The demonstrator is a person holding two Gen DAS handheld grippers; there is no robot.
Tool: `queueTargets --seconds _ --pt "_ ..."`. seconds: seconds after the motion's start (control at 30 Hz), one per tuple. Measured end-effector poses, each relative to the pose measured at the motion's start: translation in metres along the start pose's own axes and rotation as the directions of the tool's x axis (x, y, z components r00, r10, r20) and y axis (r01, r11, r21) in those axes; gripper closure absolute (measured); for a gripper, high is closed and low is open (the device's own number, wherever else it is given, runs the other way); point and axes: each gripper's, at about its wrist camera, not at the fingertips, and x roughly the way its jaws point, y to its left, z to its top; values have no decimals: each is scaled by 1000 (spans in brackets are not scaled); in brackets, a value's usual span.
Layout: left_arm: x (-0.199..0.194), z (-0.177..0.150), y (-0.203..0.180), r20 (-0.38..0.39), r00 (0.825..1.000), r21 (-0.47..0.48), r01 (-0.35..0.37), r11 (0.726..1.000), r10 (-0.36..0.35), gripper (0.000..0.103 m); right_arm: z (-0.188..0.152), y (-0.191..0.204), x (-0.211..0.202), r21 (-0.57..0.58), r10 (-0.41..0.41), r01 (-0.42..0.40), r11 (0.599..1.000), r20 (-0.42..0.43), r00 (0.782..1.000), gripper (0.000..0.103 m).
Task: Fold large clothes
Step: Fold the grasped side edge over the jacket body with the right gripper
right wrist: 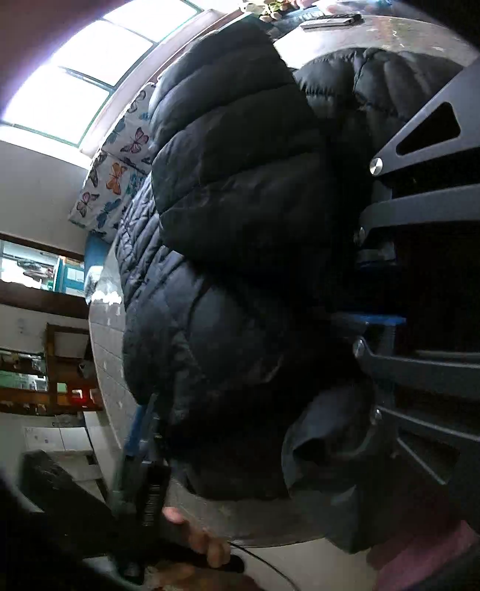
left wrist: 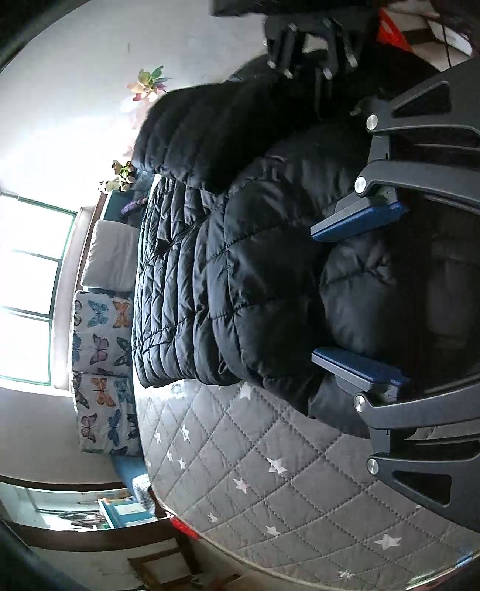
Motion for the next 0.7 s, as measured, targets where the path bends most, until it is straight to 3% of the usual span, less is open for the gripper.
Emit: queueTargets --seconds 0.17,0.33,0.4,0.53,0.6,0.7 --pt "17 -5 -8 14 1000 26 -25 999 25 37 3 -22 -39 130 76 -82 988 56 996 78" --pt "15 -12 -19 29 999 24 -27 999 27 36 -6 -43 -76 289 130 -174 941 166 977 74" --pt "14 -12 -22 27 999 31 -33 999 32 36 -11 -55 -78 349 43 -99 932 166 985 69" --pt "13 -12 -23 27 999 24 -32 999 31 36 -10 -90 -53 439 -119 75 895 74 990 69" --pt "9 -14 -24 29 999 15 -28 999 28 36 -7 -96 -38 440 -150 115 890 45 988 69" --pt "8 -16 -22 39 999 -5 -17 1000 17 36 5 -96 -16 442 -122 101 892 19 992 69"
